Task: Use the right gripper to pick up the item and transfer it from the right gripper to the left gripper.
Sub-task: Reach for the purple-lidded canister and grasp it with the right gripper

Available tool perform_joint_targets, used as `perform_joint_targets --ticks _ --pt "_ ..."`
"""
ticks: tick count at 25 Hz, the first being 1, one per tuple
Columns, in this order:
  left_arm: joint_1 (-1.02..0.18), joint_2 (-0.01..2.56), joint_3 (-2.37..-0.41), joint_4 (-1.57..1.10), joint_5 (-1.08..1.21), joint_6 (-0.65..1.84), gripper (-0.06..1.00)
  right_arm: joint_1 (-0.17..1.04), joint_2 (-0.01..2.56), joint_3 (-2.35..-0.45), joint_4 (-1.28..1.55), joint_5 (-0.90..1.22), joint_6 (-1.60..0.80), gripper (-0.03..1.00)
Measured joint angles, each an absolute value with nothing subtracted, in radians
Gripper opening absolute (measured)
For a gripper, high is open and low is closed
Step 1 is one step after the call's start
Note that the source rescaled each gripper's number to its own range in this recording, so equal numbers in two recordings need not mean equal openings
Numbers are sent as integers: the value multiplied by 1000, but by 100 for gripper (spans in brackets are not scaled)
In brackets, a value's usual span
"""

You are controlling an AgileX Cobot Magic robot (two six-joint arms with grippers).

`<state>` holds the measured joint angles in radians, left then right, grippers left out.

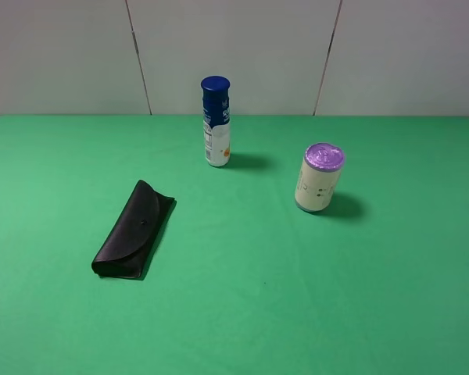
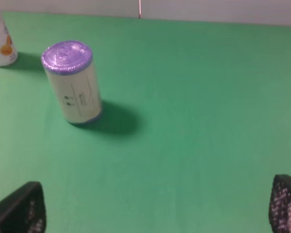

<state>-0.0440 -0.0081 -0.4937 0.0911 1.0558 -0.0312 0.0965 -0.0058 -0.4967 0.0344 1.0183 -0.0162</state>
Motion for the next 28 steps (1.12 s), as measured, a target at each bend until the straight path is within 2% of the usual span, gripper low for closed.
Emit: perform_joint_targets --ticks 24,28 --pt "-44 -8 -494 91 1056 -31 98 97 -6 -497 34 1019 -16 100" --pt "-44 -8 -494 91 1056 -31 98 97 39 -558 36 1068 -6 100"
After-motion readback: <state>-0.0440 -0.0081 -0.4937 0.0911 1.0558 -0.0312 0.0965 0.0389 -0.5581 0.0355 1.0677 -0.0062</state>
